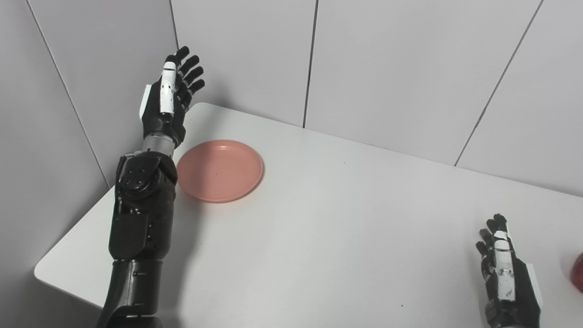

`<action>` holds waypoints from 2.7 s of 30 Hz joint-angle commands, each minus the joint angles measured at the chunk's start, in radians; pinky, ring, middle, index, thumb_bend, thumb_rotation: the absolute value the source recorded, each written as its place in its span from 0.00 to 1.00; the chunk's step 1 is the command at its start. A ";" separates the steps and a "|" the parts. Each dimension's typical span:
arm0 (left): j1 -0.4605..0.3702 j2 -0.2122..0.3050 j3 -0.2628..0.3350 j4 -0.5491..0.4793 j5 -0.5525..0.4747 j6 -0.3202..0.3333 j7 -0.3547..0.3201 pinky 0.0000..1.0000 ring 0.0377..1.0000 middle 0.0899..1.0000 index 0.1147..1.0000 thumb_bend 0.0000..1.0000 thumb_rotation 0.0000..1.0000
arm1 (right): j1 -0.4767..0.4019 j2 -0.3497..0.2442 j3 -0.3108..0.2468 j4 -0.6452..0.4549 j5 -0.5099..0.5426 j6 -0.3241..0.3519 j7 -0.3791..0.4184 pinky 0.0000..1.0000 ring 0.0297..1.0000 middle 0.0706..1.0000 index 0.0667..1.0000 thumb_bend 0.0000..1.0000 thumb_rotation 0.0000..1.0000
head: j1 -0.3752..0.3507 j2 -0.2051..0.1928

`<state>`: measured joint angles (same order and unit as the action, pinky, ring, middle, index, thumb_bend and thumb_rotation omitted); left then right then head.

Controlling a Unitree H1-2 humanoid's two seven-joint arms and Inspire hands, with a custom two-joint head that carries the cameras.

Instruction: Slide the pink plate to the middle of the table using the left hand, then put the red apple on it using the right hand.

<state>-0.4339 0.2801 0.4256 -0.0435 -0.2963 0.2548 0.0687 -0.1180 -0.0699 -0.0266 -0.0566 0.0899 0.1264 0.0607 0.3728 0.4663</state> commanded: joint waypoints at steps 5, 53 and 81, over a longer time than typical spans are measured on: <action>-0.050 0.043 0.032 0.027 -0.002 -0.053 0.027 0.87 0.87 0.86 0.84 0.36 1.00 | -0.029 -0.005 -0.004 -0.033 0.010 -0.027 0.008 1.00 1.00 1.00 1.00 0.09 1.00 | 0.000 -0.003; -0.033 0.105 0.082 0.343 -0.086 -0.126 -0.007 0.87 0.87 0.86 0.84 0.33 1.00 | -0.023 -0.013 -0.016 -0.055 0.037 -0.007 0.018 1.00 1.00 1.00 1.00 0.09 1.00 | 0.020 0.016; -0.027 0.117 0.049 0.528 -0.086 -0.207 -0.084 0.88 0.87 0.86 0.84 0.36 1.00 | -0.020 -0.018 -0.016 -0.064 0.040 0.003 0.016 1.00 1.00 1.00 1.00 0.09 1.00 | 0.026 0.027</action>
<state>-0.4286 0.3642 0.4763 0.4956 -0.3855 0.0935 0.0028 -0.1160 -0.0808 -0.0381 -0.0895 0.1265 0.1334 0.0710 0.4004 0.4924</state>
